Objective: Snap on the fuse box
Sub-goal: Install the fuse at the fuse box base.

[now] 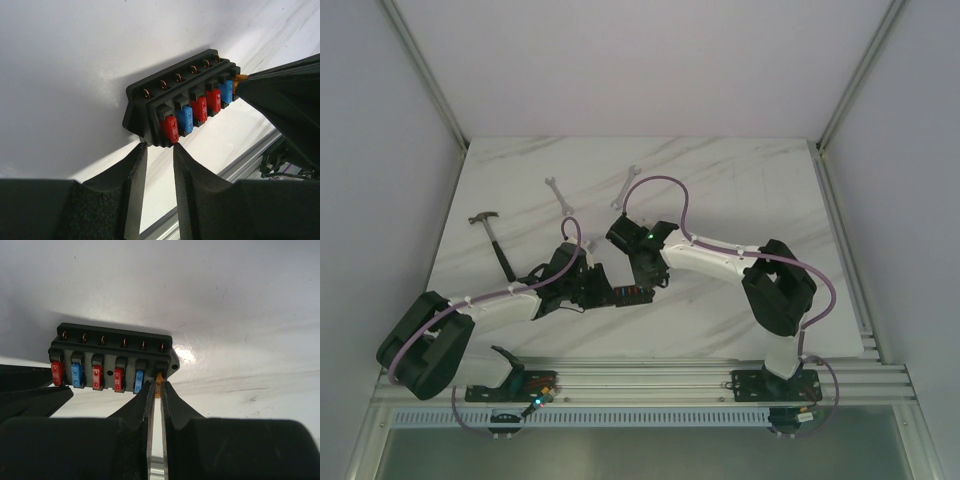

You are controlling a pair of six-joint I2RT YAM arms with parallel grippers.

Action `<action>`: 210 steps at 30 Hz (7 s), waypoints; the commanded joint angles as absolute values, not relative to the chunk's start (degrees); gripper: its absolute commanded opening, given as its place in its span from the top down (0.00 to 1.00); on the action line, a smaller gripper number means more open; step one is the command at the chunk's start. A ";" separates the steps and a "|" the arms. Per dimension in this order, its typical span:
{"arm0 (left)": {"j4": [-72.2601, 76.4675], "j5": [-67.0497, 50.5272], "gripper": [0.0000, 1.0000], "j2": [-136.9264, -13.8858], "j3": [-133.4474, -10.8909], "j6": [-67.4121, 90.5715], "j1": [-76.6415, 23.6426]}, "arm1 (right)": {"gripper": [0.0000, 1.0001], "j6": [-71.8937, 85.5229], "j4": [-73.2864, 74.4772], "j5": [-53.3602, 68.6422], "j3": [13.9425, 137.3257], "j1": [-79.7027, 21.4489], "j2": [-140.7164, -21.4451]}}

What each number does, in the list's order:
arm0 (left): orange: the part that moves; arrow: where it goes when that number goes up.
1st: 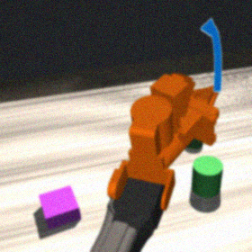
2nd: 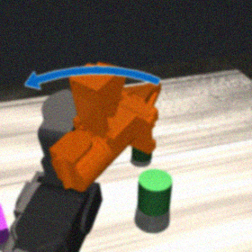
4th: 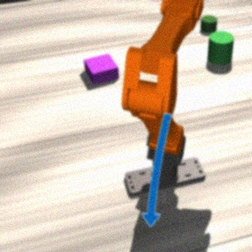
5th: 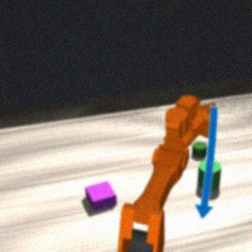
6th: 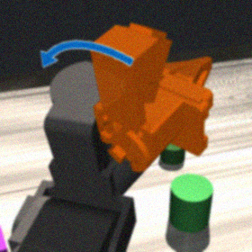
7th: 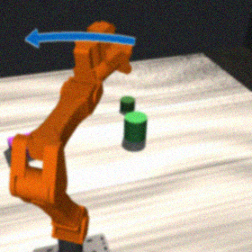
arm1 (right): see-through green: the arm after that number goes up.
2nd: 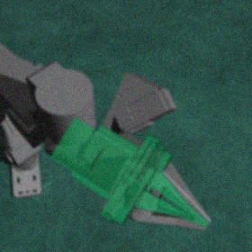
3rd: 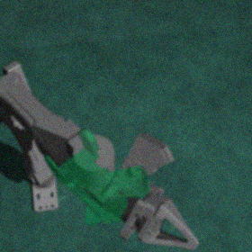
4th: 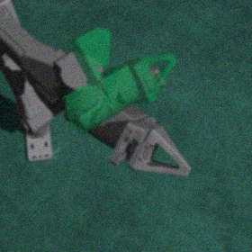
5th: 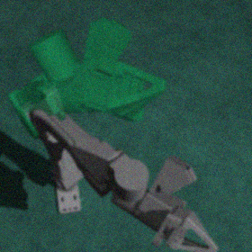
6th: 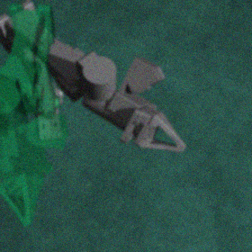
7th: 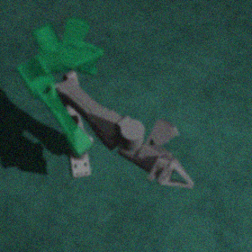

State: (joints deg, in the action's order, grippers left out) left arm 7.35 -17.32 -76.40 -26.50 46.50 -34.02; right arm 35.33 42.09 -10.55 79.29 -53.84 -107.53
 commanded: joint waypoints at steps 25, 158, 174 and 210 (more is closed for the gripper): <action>5.98 -16.61 0.63 -76.81 -26.65 46.60 -33.49 | 1.00 34.40 48.17 -10.55 75.40 -53.74 -113.40; 6.02 -17.06 0.59 -78.48 -27.69 46.30 -33.50 | 1.00 30.53 44.77 -2.42 73.63 -53.87 -123.22; 6.66 -15.95 0.60 -76.47 -25.47 47.28 -33.49 | 1.00 32.52 40.30 -4.01 68.15 -53.49 -123.66; 5.47 -14.57 0.35 -67.02 -26.91 43.32 -33.76 | 0.24 25.60 28.88 -24.48 73.63 -48.43 -94.66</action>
State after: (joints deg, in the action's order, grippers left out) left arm 7.90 -16.23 -69.84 -25.06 47.53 -33.76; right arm 26.68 33.01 -17.63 79.55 -51.13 -99.77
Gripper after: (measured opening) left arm 0.593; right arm 0.690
